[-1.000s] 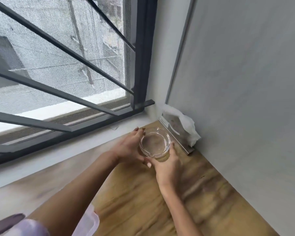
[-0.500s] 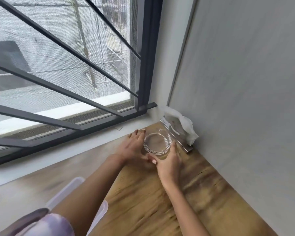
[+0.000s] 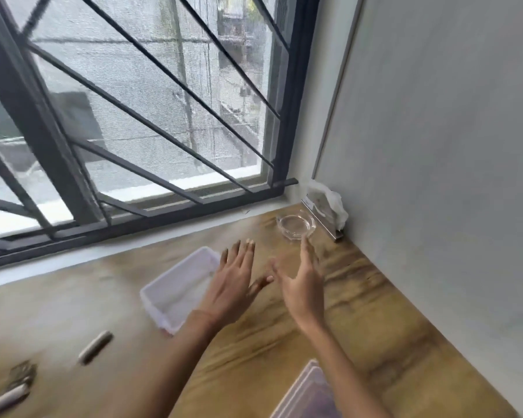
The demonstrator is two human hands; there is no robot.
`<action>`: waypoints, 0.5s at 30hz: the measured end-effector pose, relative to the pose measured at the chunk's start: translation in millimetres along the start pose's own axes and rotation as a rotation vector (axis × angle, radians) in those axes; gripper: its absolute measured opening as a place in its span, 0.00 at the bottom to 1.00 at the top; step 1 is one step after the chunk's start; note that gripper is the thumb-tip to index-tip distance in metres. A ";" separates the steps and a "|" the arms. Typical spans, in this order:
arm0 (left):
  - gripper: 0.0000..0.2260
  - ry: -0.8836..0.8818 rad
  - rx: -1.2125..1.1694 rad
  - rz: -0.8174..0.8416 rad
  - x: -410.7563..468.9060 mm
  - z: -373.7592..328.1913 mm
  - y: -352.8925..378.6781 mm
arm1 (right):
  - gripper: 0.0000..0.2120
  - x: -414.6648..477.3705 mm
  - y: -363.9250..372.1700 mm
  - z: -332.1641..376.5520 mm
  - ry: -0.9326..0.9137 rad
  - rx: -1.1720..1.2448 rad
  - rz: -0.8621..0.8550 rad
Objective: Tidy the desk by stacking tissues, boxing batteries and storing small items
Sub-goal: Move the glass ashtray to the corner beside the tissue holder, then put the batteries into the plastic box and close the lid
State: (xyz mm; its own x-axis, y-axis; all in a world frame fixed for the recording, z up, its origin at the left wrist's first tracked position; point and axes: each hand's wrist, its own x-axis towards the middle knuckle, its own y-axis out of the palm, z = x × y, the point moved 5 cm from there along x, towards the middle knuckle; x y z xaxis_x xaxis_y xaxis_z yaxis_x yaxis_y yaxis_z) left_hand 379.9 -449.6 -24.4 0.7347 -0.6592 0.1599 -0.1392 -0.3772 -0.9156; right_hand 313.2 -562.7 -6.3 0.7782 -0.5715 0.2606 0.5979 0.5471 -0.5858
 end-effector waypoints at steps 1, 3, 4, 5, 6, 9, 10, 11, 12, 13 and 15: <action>0.52 -0.002 0.000 -0.016 -15.3 -1.9 -4.5 | 0.40 -13.8 -1.2 4.5 -0.011 0.004 0.004; 0.50 -0.017 -0.013 -0.035 -44.8 -4.1 -10.0 | 0.40 -38.4 -3.3 11.3 -0.015 0.013 0.014; 0.49 -0.032 -0.026 -0.048 -60.4 -4.3 -12.0 | 0.39 -51.6 -3.7 14.7 -0.022 0.017 0.018; 0.48 -0.050 -0.049 -0.062 -75.5 -3.3 -13.3 | 0.39 -64.9 -3.6 18.1 -0.027 0.020 0.018; 0.47 -0.063 -0.077 -0.068 -90.6 -2.8 -14.0 | 0.38 -77.8 -3.0 20.7 -0.032 0.020 0.012; 0.47 -0.070 -0.133 -0.070 -129.8 -3.3 -15.2 | 0.35 -113.7 -2.1 28.9 -0.035 0.024 0.004; 0.48 -0.075 -0.151 -0.071 -143.0 -3.3 -16.2 | 0.34 -126.2 -2.1 30.4 -0.021 0.039 0.005; 0.48 -0.082 -0.163 -0.074 -155.5 -3.0 -16.6 | 0.33 -138.3 -2.0 31.0 -0.001 0.053 0.004; 0.48 -0.090 -0.169 -0.073 -165.9 -2.9 -16.6 | 0.32 -148.8 -1.7 30.4 0.015 0.056 0.001; 0.48 -0.095 -0.168 -0.068 -177.8 -2.6 -15.8 | 0.30 -161.6 -1.3 29.6 0.026 0.046 -0.001; 0.48 -0.107 -0.168 -0.056 -198.7 -2.1 -12.8 | 0.28 -185.6 -1.3 27.6 0.043 0.005 -0.006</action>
State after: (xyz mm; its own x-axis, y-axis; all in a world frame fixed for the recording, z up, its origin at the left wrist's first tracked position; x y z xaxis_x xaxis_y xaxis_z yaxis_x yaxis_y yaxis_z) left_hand 234.3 -315.1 -43.7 0.8096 -0.5646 0.1606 -0.1980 -0.5203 -0.8307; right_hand 173.3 -440.5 -32.7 0.7657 -0.6004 0.2306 0.6034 0.5466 -0.5807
